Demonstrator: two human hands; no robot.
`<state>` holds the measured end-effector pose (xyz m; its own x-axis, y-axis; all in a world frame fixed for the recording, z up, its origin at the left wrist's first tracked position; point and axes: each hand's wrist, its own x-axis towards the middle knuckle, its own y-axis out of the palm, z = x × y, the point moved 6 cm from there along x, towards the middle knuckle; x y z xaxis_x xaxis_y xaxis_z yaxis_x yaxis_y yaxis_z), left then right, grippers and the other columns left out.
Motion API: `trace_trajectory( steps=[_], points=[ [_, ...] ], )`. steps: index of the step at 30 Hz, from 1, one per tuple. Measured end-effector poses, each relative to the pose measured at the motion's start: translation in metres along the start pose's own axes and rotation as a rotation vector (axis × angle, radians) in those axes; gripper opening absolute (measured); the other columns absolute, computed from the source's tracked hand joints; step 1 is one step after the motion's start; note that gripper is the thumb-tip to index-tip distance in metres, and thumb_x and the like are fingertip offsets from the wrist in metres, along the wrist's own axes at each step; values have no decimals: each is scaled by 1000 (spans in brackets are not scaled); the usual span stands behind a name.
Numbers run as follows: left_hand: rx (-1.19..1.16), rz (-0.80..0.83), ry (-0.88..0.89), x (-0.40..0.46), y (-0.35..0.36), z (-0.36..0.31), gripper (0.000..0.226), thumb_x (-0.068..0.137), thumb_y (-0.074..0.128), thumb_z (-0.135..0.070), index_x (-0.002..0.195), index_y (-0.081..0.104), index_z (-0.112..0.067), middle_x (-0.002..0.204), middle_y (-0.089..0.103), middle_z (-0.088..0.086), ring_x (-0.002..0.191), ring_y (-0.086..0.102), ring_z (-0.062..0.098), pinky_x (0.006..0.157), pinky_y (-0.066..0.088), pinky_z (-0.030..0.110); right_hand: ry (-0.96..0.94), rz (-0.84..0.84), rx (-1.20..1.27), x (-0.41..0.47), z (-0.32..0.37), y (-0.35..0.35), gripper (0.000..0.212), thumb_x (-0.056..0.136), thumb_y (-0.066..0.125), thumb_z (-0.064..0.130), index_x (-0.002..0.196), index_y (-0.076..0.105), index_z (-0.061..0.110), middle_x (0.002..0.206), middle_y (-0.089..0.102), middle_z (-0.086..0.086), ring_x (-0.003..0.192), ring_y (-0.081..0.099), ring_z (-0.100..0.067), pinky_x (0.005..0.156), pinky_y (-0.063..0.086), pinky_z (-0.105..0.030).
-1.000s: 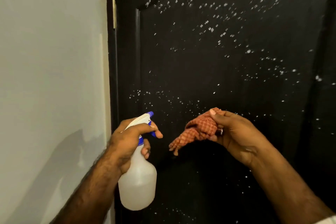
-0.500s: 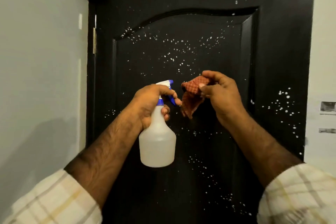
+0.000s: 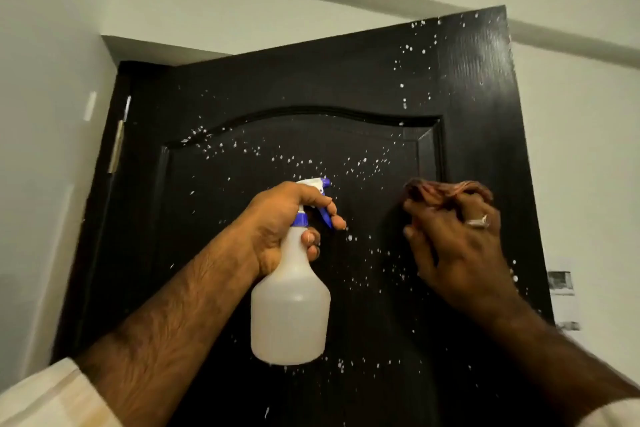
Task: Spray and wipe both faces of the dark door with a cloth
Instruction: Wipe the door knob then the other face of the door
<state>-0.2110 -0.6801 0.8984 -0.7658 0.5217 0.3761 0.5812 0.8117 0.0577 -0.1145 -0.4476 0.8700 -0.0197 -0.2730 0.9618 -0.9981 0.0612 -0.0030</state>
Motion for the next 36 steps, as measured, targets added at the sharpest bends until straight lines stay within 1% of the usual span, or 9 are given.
trace_trajectory(
  steps=[3,6,9,14,16,19,28,32,36],
  points=[
    [15,76,2,20,-6,-4,18,94,60,-16,104,71,-5,103,78,20,45,44,11,43,44,25,-121,169,-133,1,0,10,56,107,47,50,159,51,29,148,65,4,148,46,-33,127,18,-57],
    [17,135,19,39,-12,-11,18,94,59,-15,103,70,-4,102,78,20,43,43,11,42,44,24,-82,232,-184,17,-2,12,67,110,33,61,170,26,32,165,48,1,153,42,-25,133,3,-38],
    [6,207,33,55,-13,-14,16,94,58,-14,102,69,-4,99,78,20,42,42,11,41,44,23,-33,271,-214,25,0,23,72,109,31,65,172,12,36,167,44,4,155,38,-25,132,9,-41],
    [14,274,66,74,-2,-26,14,96,58,-15,98,69,-5,100,79,20,41,43,11,43,45,22,-77,168,-254,78,-3,25,74,107,37,67,166,36,23,166,47,-4,155,37,-27,133,15,-48],
    [20,299,110,81,3,-37,15,97,58,-16,97,68,-5,100,79,20,40,45,10,42,46,22,7,101,-248,114,-23,23,76,107,37,66,167,36,19,170,41,-7,158,33,-29,133,15,-54],
    [10,298,182,90,9,-56,17,99,57,-18,97,68,-5,97,79,20,40,46,9,42,47,21,137,96,-223,156,-50,23,83,103,29,73,169,29,22,171,38,-9,159,30,-34,132,11,-52],
    [24,145,356,107,18,-100,20,98,58,-19,101,68,-3,100,80,23,39,49,7,42,50,19,35,158,-236,182,-53,44,87,100,8,78,171,19,30,177,27,-2,163,22,-28,133,12,-50],
    [28,157,342,112,28,-107,20,98,58,-18,102,67,-1,101,79,24,38,45,6,41,47,18,-86,176,-292,147,-42,43,78,104,12,71,171,22,32,174,34,2,160,29,-27,131,13,-45],
    [93,186,308,118,40,-113,18,97,58,-16,102,66,0,102,79,26,39,44,6,40,47,20,51,23,-313,185,-78,22,78,105,18,69,167,35,26,173,37,-3,160,30,-28,133,16,-49]
  ],
)
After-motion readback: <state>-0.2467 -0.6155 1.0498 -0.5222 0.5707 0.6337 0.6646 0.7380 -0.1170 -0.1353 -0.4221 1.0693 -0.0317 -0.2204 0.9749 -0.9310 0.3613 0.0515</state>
